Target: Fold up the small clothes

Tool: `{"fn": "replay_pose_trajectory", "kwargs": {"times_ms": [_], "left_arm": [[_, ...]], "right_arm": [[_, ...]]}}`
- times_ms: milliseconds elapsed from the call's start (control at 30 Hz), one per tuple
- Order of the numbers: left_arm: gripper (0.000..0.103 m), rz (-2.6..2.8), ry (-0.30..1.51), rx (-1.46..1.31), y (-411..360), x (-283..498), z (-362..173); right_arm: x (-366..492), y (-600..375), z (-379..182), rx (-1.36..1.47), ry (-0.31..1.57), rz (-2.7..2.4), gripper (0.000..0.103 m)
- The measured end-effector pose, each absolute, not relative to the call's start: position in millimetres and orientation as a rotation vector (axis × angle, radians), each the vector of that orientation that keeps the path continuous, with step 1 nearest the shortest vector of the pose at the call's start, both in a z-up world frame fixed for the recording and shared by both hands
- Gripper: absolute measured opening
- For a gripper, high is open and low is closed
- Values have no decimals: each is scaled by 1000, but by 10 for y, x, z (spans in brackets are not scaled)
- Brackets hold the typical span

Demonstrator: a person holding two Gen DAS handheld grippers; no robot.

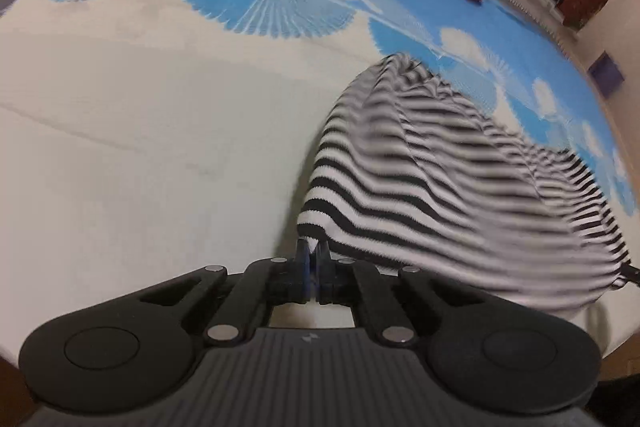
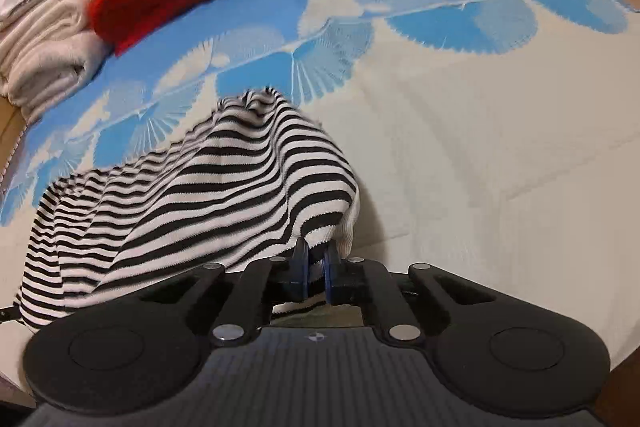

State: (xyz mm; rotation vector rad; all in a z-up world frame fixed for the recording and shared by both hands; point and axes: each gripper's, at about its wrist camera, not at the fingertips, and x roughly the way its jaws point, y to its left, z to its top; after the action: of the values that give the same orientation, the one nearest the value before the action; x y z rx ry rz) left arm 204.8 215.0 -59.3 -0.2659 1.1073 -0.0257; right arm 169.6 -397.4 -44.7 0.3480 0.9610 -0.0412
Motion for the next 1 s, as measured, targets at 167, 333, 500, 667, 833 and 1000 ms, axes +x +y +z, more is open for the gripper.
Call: {"fn": "replay_pose_trajectory", "kwargs": {"times_ms": [167, 333, 500, 667, 833, 1000], "left_arm": [[0, -7, 1254, -100, 1966, 2080, -872], [15, -14, 1085, -138, 1952, 2093, -557], [21, -173, 1028, -317, 1727, 2213, -461], [23, -266, 1072, -266, 1263, 2355, -557], [33, -243, 1136, -161, 882, 2491, -743], [40, -125, 1203, -149, 837, 2594, -983]], "right_arm": [[1743, -3996, -790, 291, 1175, -95, 6], [1777, -3945, -796, 257, 1168, -130, 15], [1755, -3783, -528, 188, 985, -73, 20], [1769, -3298, -437, 138, 898, 179, 20], [1936, -2890, -445, 156, 935, 333, 30], [2186, -2465, -740, -52, 1067, 281, 32]]}}
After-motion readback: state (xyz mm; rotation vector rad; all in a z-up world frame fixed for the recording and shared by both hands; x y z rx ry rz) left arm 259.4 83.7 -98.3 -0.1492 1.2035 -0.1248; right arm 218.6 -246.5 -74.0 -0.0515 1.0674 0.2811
